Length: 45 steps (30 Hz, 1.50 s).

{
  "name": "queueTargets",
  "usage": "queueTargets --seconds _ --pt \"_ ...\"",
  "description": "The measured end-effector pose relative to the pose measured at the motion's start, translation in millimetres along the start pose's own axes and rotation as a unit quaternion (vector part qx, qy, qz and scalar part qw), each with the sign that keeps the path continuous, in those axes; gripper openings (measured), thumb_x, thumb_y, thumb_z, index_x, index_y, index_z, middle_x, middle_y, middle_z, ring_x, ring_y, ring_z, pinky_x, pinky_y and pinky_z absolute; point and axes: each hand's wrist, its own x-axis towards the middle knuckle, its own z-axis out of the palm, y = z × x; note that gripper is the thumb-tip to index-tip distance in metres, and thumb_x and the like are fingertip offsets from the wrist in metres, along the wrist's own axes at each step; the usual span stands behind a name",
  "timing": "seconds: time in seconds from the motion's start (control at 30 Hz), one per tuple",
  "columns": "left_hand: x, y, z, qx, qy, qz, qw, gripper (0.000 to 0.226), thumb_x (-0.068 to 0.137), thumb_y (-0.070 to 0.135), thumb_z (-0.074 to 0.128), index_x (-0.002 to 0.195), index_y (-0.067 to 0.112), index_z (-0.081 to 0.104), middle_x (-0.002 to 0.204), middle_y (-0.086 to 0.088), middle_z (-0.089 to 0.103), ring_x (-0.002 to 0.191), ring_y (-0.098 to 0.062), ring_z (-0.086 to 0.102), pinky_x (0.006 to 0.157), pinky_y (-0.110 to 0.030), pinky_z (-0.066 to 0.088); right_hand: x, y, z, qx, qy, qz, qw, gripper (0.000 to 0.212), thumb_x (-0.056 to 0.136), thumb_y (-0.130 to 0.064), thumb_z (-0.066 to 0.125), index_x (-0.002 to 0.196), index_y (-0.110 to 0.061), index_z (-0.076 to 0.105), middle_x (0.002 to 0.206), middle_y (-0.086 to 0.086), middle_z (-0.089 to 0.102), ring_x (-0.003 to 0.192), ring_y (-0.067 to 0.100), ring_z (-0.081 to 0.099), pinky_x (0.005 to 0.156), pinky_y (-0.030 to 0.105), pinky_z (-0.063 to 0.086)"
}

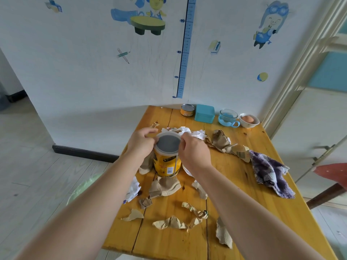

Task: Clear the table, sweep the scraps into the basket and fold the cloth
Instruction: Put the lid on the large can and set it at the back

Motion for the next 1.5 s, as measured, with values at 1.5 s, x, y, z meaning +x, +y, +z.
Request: queueTargets --seconds 1.5 --pt "-9.4 -22.8 10.3 0.069 -0.172 0.143 0.972 0.096 0.064 0.063 0.059 0.146 0.031 0.019 0.142 -0.001 0.041 0.119 -0.015 0.044 0.089 -0.023 0.041 1.4 1.5 16.1 0.194 -0.033 0.096 0.976 0.041 0.099 -0.015 0.027 0.135 -0.022 0.046 0.128 0.011 0.058 0.114 0.026 0.055 0.087 0.033 0.050"
